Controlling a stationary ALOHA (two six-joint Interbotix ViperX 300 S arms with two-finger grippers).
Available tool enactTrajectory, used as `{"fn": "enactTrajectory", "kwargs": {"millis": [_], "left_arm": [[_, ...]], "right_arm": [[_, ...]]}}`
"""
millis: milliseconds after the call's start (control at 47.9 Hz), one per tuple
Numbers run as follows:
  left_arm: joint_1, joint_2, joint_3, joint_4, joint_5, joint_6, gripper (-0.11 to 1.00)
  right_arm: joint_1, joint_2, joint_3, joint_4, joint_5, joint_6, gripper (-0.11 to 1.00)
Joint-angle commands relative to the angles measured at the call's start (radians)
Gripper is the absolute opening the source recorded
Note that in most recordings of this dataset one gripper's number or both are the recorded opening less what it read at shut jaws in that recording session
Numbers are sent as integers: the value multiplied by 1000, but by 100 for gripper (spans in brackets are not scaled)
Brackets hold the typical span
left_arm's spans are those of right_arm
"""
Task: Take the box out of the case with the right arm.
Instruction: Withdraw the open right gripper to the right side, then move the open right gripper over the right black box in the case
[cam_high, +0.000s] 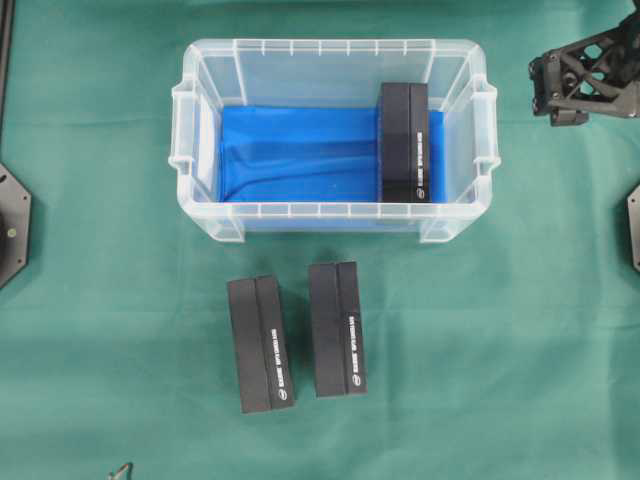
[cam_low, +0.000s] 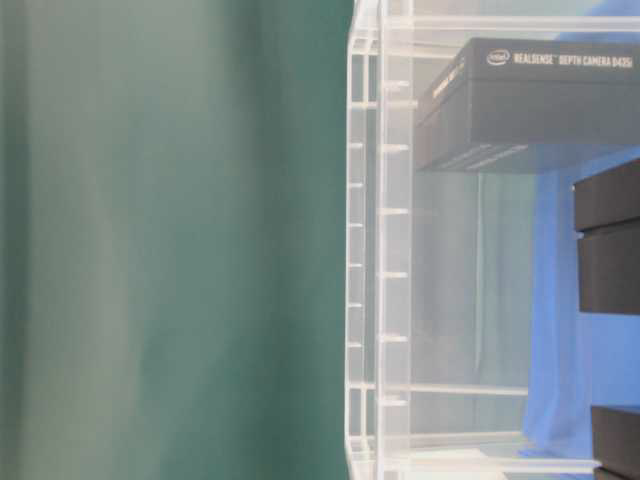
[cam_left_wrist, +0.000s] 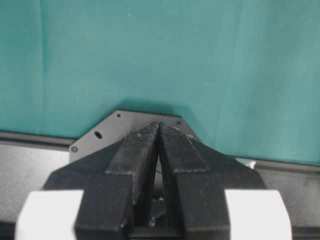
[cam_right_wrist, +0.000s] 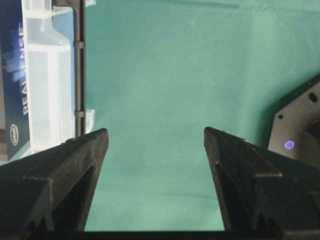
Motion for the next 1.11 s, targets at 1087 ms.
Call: {"fn": "enactTrajectory", "kwargs": {"millis": [1087], "left_arm": [[5, -3, -6, 2, -5, 6, 0]], "right_arm": [[23, 425, -400, 44, -167, -66, 77]]}}
